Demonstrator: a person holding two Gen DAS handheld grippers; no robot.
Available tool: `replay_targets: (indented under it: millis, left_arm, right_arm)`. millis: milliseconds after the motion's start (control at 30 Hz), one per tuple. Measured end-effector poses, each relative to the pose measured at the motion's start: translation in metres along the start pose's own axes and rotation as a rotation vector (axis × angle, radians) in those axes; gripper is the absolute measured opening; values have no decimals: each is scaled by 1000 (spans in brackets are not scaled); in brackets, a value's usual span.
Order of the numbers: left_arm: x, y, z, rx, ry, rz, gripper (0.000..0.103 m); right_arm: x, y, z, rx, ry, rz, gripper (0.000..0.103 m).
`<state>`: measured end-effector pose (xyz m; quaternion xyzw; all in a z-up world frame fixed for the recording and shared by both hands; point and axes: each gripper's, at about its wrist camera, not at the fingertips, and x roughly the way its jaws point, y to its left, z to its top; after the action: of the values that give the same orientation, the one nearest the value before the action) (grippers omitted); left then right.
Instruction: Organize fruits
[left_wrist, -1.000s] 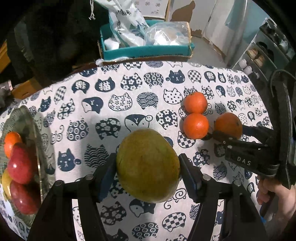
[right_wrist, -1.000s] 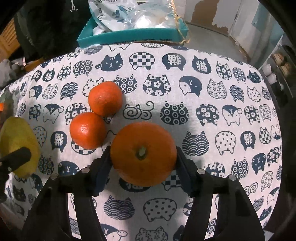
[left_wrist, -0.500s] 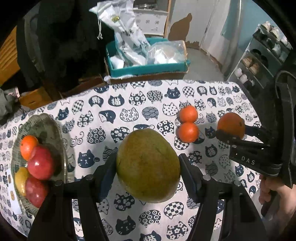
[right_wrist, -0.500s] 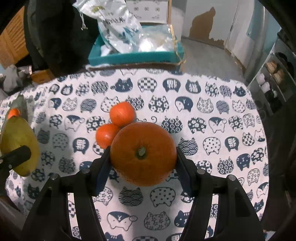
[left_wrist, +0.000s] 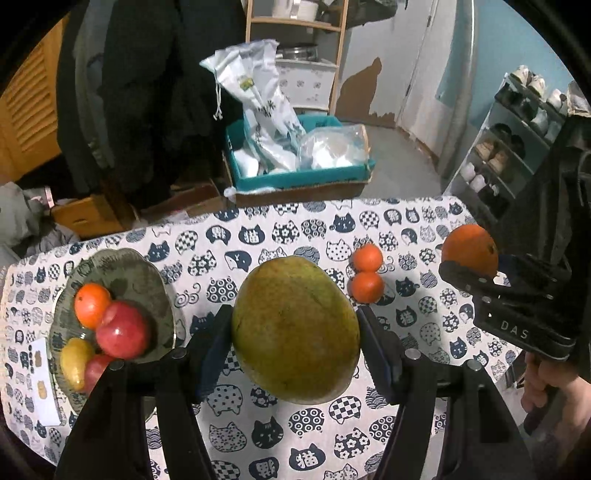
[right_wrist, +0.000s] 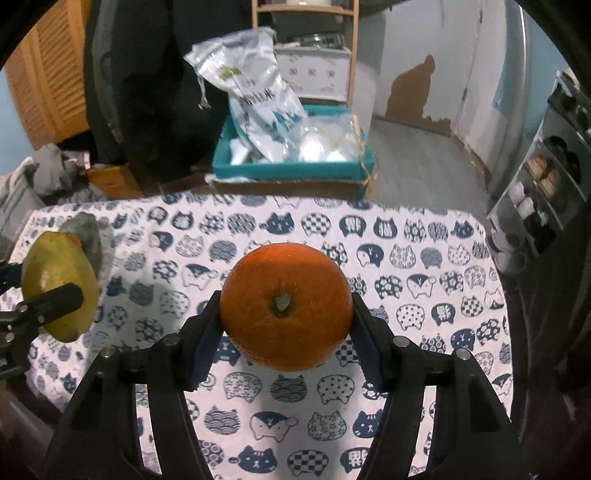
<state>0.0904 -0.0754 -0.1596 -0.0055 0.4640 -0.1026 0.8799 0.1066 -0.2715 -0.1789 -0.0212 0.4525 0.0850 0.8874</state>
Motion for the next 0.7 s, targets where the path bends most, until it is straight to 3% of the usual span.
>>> replay_targets:
  millis: [700]
  left_arm:
    - [-74,25,2,-19,-143,1,68]
  right_arm:
    - [-80,39,17,-84,-173,65,65]
